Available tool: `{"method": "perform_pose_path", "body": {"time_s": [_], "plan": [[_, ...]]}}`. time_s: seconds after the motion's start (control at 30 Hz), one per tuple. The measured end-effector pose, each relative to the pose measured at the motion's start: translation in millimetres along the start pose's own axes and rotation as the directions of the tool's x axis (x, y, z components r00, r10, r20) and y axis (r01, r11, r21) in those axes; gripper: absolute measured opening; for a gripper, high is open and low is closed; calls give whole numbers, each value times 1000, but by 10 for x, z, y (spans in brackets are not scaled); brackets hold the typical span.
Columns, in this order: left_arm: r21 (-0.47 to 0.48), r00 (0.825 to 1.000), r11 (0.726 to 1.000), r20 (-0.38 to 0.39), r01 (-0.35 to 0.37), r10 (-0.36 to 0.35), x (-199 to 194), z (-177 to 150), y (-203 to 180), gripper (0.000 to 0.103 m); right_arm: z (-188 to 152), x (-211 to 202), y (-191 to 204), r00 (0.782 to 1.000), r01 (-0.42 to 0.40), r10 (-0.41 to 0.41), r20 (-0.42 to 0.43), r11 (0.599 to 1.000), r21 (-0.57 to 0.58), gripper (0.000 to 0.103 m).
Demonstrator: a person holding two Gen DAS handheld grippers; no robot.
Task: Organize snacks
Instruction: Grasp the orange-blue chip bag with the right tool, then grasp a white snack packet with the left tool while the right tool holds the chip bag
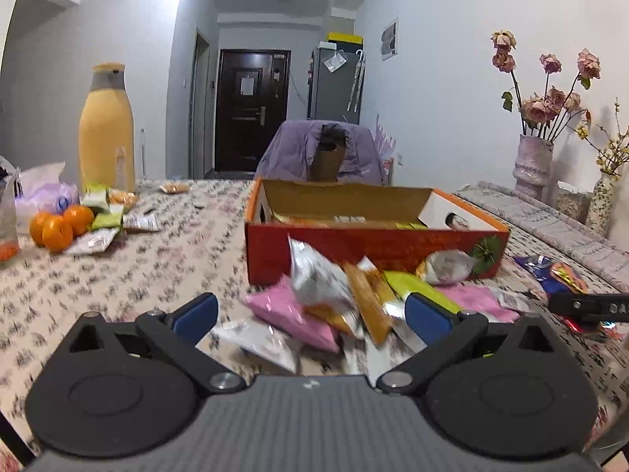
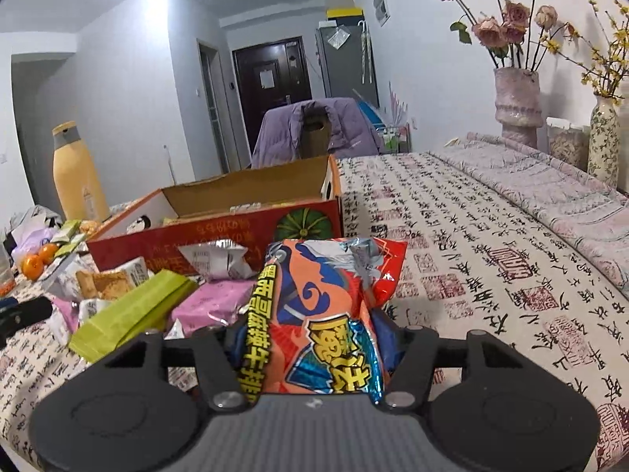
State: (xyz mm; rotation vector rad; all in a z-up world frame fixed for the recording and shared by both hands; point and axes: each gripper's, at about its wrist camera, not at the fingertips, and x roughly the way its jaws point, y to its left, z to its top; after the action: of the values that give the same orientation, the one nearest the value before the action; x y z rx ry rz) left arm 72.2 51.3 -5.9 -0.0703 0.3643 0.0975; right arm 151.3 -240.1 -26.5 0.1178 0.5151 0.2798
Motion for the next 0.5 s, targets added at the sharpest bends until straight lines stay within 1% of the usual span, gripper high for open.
{"method": "perform_pose_path", "body": {"time_s": [0.13,0.17,0.23,0.3,0.43,0.5], "plan": [[28,1000,1000,17,-10,9,90,138,13,103,17,1,-14,1000,7,-7,4,1000,4,59],[30,1000,999,20,-13,12,119,169,16,101,16,4,-16,1000,8,-8,5,1000,5,59],[23,1000,1000,14,-13,12,189,229,32,95,20,13,-17,1000,8,-8,3,1000,3,59],[-2,1000,1000,-2,-9,9,271,284,72,83,25,14,-13,1000,9,-9,4,1000,1,59],[-69,999,998,-50,6,-10,461,385,171,72,31,35,-3,1000,15,-15,2,1000,-2,59],[-96,996,995,-80,23,-31,548,410,212,63,36,47,3,1000,16,-16,-1,1000,-3,59]]}}
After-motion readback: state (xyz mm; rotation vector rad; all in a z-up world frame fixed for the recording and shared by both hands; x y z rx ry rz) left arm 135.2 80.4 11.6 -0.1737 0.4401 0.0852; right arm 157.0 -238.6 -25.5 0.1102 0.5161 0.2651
